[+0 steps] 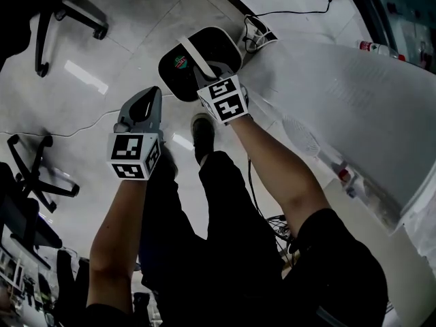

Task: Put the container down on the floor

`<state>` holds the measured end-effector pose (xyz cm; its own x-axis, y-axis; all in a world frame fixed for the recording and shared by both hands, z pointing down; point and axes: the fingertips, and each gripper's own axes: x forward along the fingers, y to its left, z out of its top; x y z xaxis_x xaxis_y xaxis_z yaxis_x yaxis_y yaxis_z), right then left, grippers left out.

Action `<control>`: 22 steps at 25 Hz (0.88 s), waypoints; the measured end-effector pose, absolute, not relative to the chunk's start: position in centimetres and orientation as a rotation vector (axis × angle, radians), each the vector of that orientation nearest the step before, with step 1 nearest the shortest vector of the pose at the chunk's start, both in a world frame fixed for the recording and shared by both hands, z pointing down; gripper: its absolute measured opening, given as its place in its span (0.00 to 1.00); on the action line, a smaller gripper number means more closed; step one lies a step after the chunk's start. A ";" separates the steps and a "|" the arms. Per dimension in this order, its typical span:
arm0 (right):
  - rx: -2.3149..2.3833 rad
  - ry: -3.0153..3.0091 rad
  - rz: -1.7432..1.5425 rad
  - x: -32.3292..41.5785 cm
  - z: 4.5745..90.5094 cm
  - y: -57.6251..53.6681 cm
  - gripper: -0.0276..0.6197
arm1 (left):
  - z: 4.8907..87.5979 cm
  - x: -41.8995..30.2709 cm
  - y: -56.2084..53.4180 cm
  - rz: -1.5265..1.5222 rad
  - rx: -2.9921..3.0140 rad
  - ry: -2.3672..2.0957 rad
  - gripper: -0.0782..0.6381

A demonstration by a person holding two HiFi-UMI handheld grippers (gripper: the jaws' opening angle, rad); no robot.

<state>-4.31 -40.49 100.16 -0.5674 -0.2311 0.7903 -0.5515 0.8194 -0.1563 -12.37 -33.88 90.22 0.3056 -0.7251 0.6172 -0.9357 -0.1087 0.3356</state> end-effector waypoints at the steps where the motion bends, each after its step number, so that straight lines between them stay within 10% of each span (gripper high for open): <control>1: 0.570 -2.177 0.500 -4.2 100.1 -40.6 0.06 | 90.3 -12.4 -34.0 0.391 1.889 -1.477 0.12; 22: 0.567 -2.082 0.546 -1.4 101.4 -39.0 0.06 | 89.4 -11.7 -32.0 0.385 1.861 -1.459 0.12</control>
